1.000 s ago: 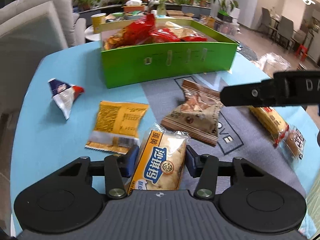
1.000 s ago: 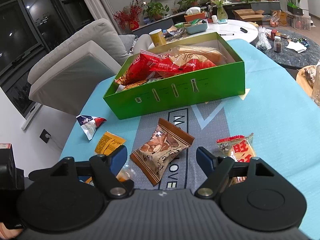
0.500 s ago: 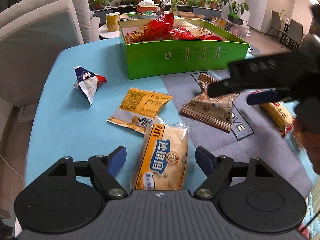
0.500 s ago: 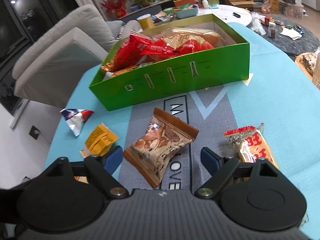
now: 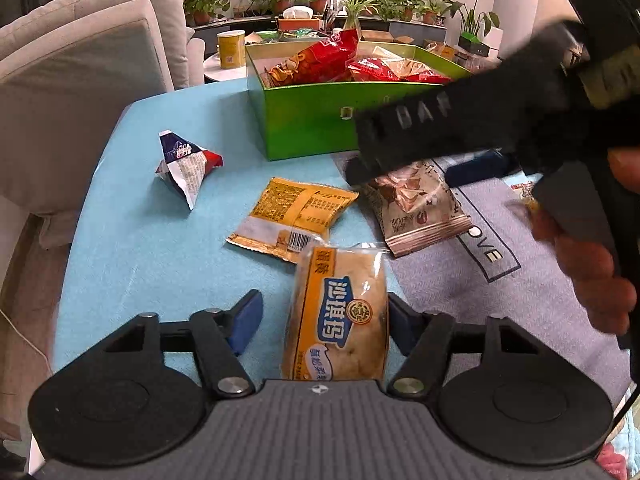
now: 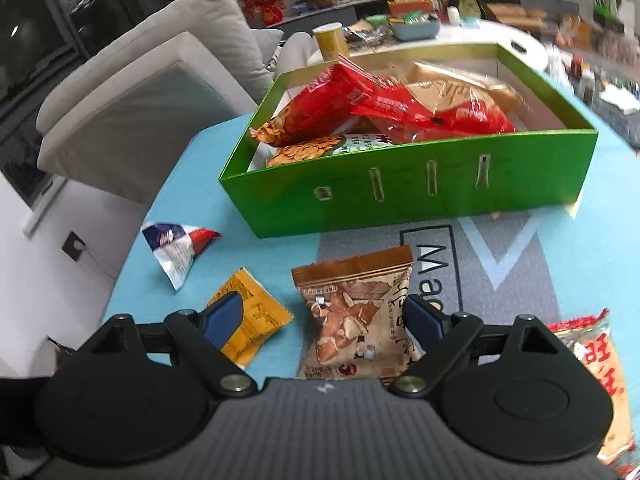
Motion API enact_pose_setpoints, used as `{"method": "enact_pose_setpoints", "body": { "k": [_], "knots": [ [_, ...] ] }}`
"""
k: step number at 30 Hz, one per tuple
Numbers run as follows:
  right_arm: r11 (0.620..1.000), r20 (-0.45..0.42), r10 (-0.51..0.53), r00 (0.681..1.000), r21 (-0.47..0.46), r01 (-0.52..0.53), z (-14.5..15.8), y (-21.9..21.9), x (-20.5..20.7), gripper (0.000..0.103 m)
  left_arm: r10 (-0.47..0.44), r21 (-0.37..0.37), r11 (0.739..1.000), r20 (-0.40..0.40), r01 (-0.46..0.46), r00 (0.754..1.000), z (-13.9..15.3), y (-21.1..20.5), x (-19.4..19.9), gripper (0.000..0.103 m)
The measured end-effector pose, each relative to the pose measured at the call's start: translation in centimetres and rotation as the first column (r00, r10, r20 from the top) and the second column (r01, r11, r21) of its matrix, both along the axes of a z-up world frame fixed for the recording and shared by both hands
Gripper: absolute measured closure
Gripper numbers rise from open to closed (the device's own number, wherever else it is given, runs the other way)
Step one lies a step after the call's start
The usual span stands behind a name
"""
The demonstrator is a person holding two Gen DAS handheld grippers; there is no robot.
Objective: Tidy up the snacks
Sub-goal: 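Grasp the brown nut packet with the right gripper while the left gripper holds the sachima, then carry both packets into the green box and open both grippers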
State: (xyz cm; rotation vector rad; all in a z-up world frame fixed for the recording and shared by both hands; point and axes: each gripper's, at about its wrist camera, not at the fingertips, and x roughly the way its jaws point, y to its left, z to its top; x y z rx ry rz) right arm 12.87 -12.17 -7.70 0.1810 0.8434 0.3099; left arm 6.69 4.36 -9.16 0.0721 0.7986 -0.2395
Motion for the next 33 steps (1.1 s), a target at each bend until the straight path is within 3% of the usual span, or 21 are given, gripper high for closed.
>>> {"method": "enact_pose_setpoints", "body": {
  "k": [4,14,17,24,33],
  "knots": [
    [0.999,0.008,-0.002,1.0,-0.053,0.003,-0.5,-0.4,-0.7,0.026,-0.004,-0.004,1.0,0.01,0.004,1.0,0.0,-0.1,-0.1,0.059],
    [0.996,-0.01,-0.022,1.0,-0.089,0.021,-1.8,0.1,0.2,0.026,0.013,-0.008,1.0,0.0,-0.013,1.0,0.3,-0.1,0.2,0.062],
    [0.995,0.019,-0.002,1.0,-0.095,0.004,-1.7,0.2,0.0,0.026,0.019,-0.006,1.0,0.006,-0.019,1.0,0.5,-0.1,0.2,0.062],
    [1.0,0.015,-0.005,1.0,0.027,0.005,-0.9,-2.0,-0.4,0.027,0.026,-0.005,1.0,0.037,-0.026,0.999,1.8,-0.2,-0.1,0.062],
    [0.998,0.124,0.001,0.992,0.068,-0.009,2.9,-4.4,-2.2,0.027,-0.007,-0.013,1.0,0.098,0.008,0.995,4.5,-1.7,0.6,0.062]
  ]
}}
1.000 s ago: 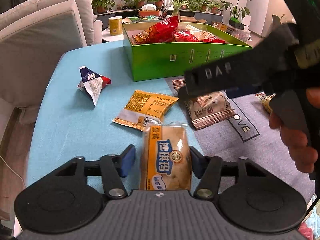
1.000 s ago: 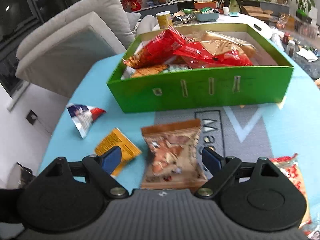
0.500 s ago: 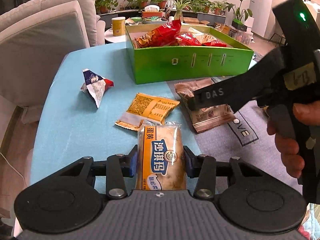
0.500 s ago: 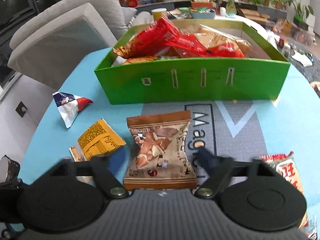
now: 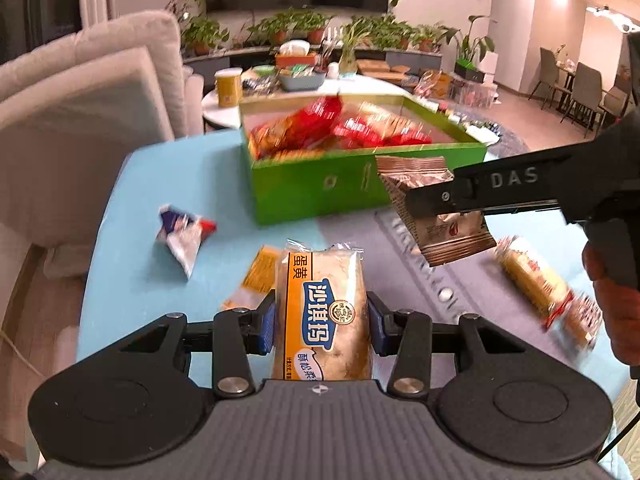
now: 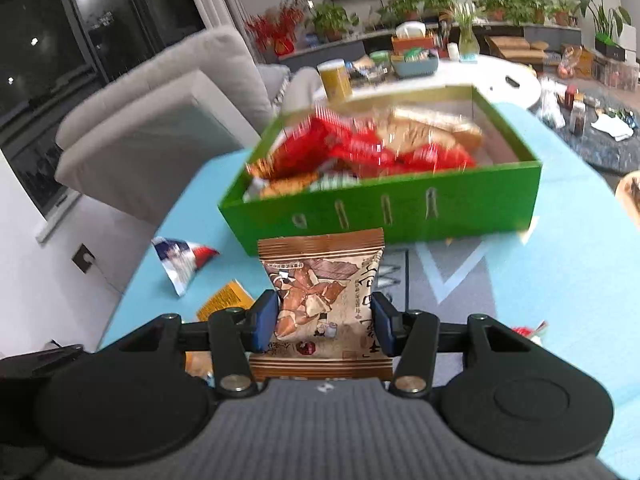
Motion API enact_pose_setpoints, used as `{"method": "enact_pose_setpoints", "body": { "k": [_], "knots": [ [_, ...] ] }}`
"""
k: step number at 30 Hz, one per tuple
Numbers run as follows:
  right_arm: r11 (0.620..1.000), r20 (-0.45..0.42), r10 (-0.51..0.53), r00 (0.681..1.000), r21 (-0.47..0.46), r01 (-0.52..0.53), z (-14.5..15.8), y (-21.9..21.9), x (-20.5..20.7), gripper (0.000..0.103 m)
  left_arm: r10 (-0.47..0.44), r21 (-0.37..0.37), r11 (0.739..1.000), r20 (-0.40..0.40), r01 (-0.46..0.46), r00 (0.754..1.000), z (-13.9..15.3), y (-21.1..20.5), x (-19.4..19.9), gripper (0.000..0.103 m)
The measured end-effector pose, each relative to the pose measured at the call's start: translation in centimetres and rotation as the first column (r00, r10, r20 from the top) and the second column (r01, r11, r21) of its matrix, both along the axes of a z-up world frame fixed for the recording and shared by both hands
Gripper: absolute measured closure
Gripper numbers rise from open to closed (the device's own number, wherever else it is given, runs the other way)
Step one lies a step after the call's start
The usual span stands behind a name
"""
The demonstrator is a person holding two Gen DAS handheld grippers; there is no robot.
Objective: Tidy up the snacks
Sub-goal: 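Carry both packets into the green box and open both grippers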
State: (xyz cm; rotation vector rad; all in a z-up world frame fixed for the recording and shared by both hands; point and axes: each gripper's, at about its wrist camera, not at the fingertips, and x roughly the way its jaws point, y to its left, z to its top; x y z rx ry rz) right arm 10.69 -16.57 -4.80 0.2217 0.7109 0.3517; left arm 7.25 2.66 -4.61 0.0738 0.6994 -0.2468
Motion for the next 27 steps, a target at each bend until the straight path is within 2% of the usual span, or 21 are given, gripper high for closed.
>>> {"method": "enact_pose_setpoints", "body": {
  "k": [5,12,21,27],
  "knots": [
    [1.0,0.075,-0.019,0.997,0.0,0.019,2.6,-1.6,0.5,0.027,-0.038,-0.01,0.999,0.058,0.039,0.998,2.5,-1.6,1.4,0.062],
    [0.999,0.135,-0.036,0.99,-0.015,0.038,4.9,-3.5,2.7,0.027,-0.077,-0.031,0.996,0.121,0.081,0.99,5.5,-3.9,4.6,0.062],
    [0.996,0.189,-0.089,0.978,0.041,0.083,5.2,-6.0,6.7,0.027,-0.099,-0.036,0.994,0.159,0.106,0.982,7.2,-7.0,10.2,0.062],
    [0.992,0.154,-0.086,0.984,0.101,0.071,4.1,-7.4,9.8,0.027,-0.091,-0.03,0.995,0.154,0.097,0.984,6.9,-8.1,14.3,0.062]
  ]
}}
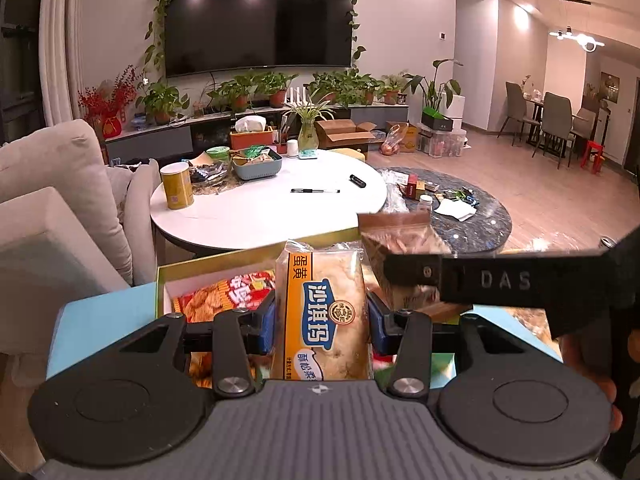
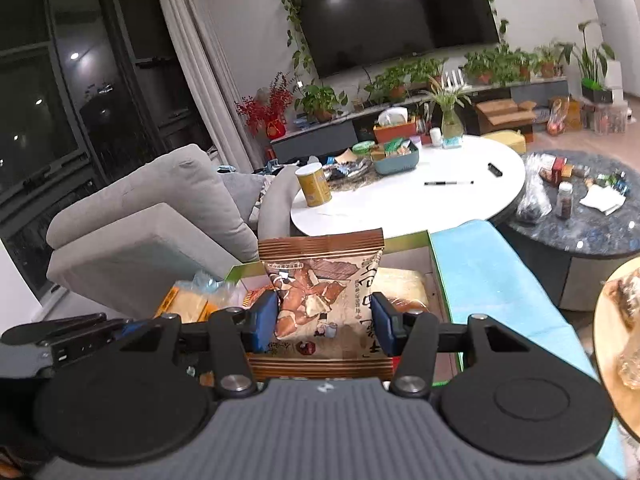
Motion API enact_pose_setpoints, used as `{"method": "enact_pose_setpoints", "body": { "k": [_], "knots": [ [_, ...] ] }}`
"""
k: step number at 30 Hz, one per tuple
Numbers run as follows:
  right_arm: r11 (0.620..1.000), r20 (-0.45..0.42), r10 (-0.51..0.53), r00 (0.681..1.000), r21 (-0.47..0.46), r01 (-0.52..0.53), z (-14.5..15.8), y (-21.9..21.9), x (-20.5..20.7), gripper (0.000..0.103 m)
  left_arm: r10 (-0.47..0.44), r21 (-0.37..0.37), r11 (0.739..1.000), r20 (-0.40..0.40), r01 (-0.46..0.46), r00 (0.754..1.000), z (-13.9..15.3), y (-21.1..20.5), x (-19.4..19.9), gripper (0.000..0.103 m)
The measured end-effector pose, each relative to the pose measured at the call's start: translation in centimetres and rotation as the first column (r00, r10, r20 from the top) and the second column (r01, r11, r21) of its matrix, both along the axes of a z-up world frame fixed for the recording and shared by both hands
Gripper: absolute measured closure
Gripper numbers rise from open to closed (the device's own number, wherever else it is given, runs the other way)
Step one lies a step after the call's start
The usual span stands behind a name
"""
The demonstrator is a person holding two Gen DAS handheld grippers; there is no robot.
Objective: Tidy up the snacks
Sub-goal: 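Carry both packets into the green box and open both grippers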
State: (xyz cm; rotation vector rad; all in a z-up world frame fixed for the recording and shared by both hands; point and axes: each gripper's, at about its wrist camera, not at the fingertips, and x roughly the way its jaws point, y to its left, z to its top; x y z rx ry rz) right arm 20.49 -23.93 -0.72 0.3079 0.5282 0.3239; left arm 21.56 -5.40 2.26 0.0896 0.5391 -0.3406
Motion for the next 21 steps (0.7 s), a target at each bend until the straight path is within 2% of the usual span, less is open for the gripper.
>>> {"method": "enact_pose_setpoints", "body": {
  "k": [10,18,21],
  "knots": [
    [0.993,-0.064,0.022,0.998,0.117,-0.015,-2.2,-2.0,3.4,0.027,0.013,0.016,1.0,-0.034,-0.012,0.999,-2.1,-0.7,4.1,0.062],
    [0.99,-0.077,-0.017,0.997,0.14,0.028,-2.8,-2.6,3.3,0.027,0.004,0.024,1.0,-0.057,-0.002,0.998,-2.9,-1.6,5.4,0.062],
    [0.993,-0.061,-0.023,0.998,0.118,0.03,-2.6,-2.5,2.9,0.027,-0.008,0.025,1.0,-0.056,0.009,0.998,-3.0,-2.2,5.6,0.062]
  ]
}}
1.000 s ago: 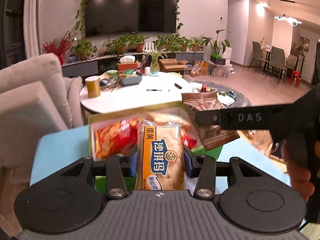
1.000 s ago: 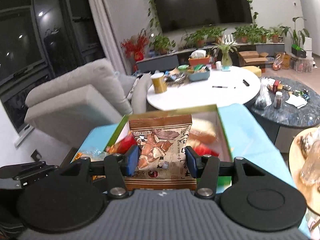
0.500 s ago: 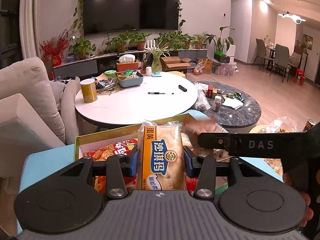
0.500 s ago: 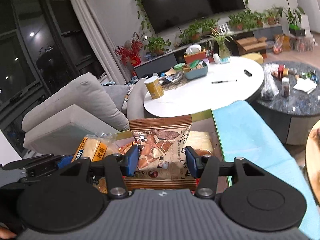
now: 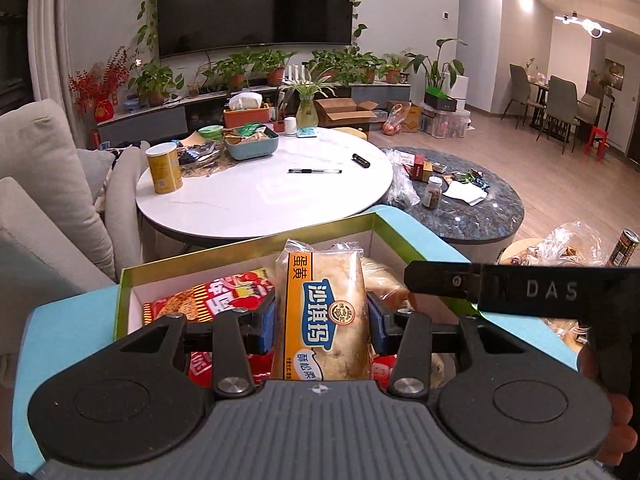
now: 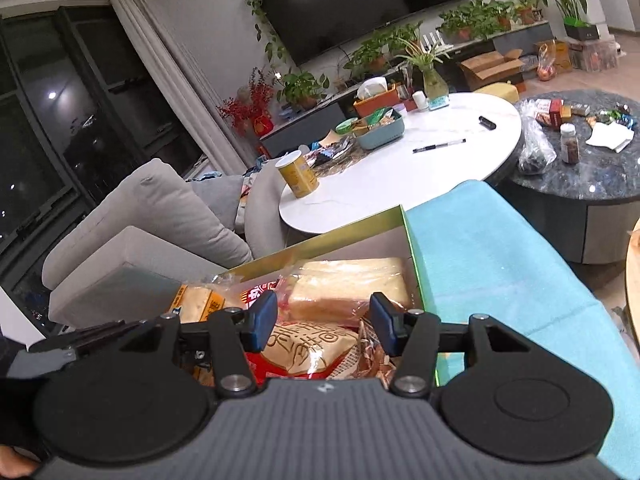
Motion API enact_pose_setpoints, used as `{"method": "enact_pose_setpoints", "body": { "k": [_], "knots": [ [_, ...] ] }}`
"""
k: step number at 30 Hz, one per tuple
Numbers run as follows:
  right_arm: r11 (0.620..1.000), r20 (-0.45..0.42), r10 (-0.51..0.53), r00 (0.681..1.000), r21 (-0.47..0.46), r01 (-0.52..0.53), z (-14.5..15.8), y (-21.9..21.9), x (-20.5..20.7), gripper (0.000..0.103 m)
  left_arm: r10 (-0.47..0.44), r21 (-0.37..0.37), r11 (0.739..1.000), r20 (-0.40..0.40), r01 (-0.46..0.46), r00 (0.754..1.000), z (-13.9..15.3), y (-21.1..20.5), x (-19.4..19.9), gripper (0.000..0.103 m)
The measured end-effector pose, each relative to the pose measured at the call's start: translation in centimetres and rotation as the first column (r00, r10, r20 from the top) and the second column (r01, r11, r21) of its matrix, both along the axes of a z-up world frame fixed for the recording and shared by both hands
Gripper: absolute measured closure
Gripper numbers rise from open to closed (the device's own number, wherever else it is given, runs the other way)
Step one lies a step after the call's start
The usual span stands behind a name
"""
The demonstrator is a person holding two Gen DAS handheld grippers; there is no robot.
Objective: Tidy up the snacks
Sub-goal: 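Carry both packets into the green box and open both grippers, then lift both grippers out of the box toward the loose packets on the table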
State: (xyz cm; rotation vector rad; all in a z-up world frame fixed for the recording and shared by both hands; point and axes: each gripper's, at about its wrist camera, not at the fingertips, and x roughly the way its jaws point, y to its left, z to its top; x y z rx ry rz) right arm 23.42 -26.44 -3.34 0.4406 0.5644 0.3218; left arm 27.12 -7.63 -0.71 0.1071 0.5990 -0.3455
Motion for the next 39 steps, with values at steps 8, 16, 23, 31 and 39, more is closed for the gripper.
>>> {"method": "enact_pose_setpoints", "body": {
  "k": [8,16,23,31,39],
  "knots": [
    [1.0,0.022,-0.025,0.999,-0.008,0.026,0.6,-0.4,-0.8,0.027,0.032,0.019,0.999,0.003,-0.032,0.999,-1.5,-1.2,0.7,0.045],
    [0.999,0.019,-0.031,0.999,-0.028,0.031,0.4,-0.7,-1.4,0.027,0.043,0.029,0.999,0.019,-0.043,0.999,-0.9,-0.6,-0.5,0.033],
    [0.999,0.013,-0.037,0.999,-0.028,0.037,0.6,-0.8,-2.7,0.027,0.061,0.029,0.998,0.035,-0.062,0.998,0.0,0.4,-2.3,0.03],
    [0.998,0.022,-0.038,0.999,-0.039,0.039,1.6,-0.5,-4.9,0.027,0.046,0.03,0.998,0.061,-0.048,0.997,1.5,0.8,-5.0,0.029],
    [0.998,0.035,-0.02,0.999,-0.067,0.022,2.6,0.4,-8.0,0.027,0.072,0.015,0.997,0.089,-0.074,0.993,2.8,2.8,-8.8,0.025]
  ]
}}
